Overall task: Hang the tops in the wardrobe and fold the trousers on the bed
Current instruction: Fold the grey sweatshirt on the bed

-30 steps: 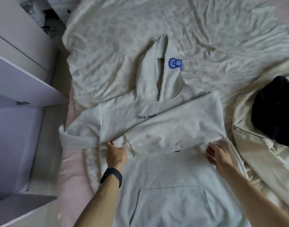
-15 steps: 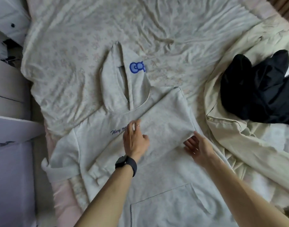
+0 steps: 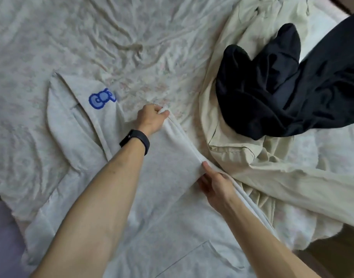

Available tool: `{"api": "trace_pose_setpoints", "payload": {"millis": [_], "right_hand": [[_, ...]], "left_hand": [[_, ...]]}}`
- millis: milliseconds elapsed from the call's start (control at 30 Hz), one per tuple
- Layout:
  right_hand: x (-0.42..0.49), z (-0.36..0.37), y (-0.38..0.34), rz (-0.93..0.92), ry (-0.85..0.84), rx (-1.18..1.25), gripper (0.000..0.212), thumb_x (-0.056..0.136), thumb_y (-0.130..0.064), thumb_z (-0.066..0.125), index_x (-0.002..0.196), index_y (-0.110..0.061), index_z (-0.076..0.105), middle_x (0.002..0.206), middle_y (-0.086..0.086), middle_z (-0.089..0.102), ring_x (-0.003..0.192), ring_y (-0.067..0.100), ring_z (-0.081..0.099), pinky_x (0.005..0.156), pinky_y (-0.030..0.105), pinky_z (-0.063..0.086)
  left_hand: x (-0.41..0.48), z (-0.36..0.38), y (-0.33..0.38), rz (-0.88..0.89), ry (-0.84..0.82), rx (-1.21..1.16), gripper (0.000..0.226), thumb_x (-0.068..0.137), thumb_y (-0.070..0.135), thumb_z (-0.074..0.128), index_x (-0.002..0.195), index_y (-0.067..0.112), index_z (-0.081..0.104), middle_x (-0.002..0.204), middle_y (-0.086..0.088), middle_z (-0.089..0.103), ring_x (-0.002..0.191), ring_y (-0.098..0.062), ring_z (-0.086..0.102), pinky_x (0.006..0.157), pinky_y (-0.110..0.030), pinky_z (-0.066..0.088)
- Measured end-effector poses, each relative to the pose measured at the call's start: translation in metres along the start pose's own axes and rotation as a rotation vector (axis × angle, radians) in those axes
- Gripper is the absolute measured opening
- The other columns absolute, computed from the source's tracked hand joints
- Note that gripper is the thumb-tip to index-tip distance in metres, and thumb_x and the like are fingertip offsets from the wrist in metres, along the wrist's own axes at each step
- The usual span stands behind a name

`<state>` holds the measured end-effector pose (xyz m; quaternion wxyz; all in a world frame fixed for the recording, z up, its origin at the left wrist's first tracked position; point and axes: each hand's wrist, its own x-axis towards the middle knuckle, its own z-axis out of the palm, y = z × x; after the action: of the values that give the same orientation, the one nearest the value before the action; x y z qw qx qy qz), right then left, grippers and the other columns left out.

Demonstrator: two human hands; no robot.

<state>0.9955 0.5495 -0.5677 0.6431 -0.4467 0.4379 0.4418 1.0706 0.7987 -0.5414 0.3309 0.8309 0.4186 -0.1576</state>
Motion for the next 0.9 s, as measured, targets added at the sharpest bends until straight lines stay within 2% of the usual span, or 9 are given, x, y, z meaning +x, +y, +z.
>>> {"api": "trace_pose_setpoints", "payload": {"millis": [67,167,267,367,500,567,667,800,900], "right_hand": [[0.003,0.002,-0.001,-0.057,0.059,0.03,0.045,0.087,-0.03,0.079,0.116,0.003,0.067,0.115,0.014,0.074,0.11,0.029,0.069,0.091,0.035,0.057],[-0.003,0.007,0.001,-0.118,0.122,-0.038,0.027,0.089,-0.032,0.076,0.098,-0.007,0.071,0.1,0.006,0.078,0.096,0.021,0.074,0.089,0.034,0.058],[-0.027,0.004,0.007,-0.192,0.137,-0.324,0.018,0.093,-0.03,0.067,0.091,-0.012,0.068,0.083,-0.003,0.07,0.079,0.017,0.067,0.072,0.032,0.051],[-0.051,-0.008,0.021,-0.592,0.185,-0.873,0.019,0.093,-0.03,0.062,0.11,-0.022,0.065,0.107,-0.011,0.066,0.096,0.01,0.062,0.085,0.028,0.049],[-0.033,0.003,0.023,-1.248,0.136,-1.419,0.04,0.097,-0.025,0.052,0.136,-0.017,0.055,0.148,0.003,0.049,0.137,0.023,0.042,0.111,0.037,0.038],[-0.004,0.007,0.015,-1.228,0.088,-1.639,0.053,0.102,-0.032,0.043,0.152,-0.017,0.04,0.165,0.006,0.027,0.153,0.024,0.021,0.121,0.04,0.024],[0.035,-0.01,0.009,-1.079,0.097,-1.9,0.065,0.102,-0.048,0.025,0.161,-0.024,0.019,0.169,-0.001,0.005,0.155,0.017,0.011,0.124,0.034,0.01],[0.029,-0.014,0.005,-0.957,0.279,-1.879,0.069,0.096,-0.037,0.028,0.156,-0.005,0.029,0.165,0.009,0.012,0.149,0.027,0.033,0.118,0.045,0.033],[0.01,0.003,0.006,-0.936,0.184,-1.961,0.076,0.095,-0.031,0.037,0.16,-0.007,0.007,0.168,0.009,-0.012,0.156,0.026,0.005,0.118,0.046,0.029]], "left_hand": [[0.009,0.003,-0.002,0.039,0.047,-0.053,0.017,0.094,0.033,0.068,0.104,0.02,0.068,0.106,0.0,0.065,0.1,-0.019,0.059,0.081,-0.023,0.042],[0.006,0.022,-0.007,0.013,0.05,0.07,0.03,0.096,0.038,0.062,0.12,0.02,0.062,0.119,-0.005,0.066,0.113,-0.029,0.06,0.09,-0.034,0.046],[-0.023,0.045,-0.009,0.204,0.292,0.255,0.052,0.096,0.04,0.058,0.142,0.016,0.049,0.141,-0.011,0.052,0.129,-0.032,0.047,0.104,-0.041,0.037],[-0.072,0.073,-0.025,0.536,0.371,0.413,0.059,0.095,0.037,0.054,0.149,0.018,0.044,0.156,-0.009,0.039,0.141,-0.031,0.039,0.112,-0.046,0.033],[-0.104,0.097,-0.065,0.509,0.112,0.511,0.063,0.099,0.043,0.029,0.16,0.035,0.015,0.169,0.001,0.004,0.156,-0.021,0.003,0.123,-0.054,0.009],[-0.092,0.098,-0.088,0.442,0.076,0.591,0.064,0.098,0.051,0.012,0.159,0.041,-0.003,0.168,0.008,-0.012,0.155,-0.017,-0.009,0.123,-0.053,0.001],[-0.073,0.09,-0.123,0.368,0.162,0.593,0.061,0.101,0.056,0.014,0.159,0.039,0.005,0.168,0.012,-0.002,0.155,-0.016,0.003,0.124,-0.052,0.012],[-0.08,0.088,-0.144,0.212,0.246,0.595,0.062,0.102,0.053,0.021,0.16,0.032,0.02,0.168,0.005,0.014,0.153,-0.021,0.018,0.119,-0.055,0.017],[-0.113,0.089,-0.154,0.199,0.316,0.55,0.058,0.102,0.046,0.031,0.157,0.028,0.031,0.167,-0.003,0.02,0.154,-0.023,0.02,0.119,-0.057,0.021]]}}
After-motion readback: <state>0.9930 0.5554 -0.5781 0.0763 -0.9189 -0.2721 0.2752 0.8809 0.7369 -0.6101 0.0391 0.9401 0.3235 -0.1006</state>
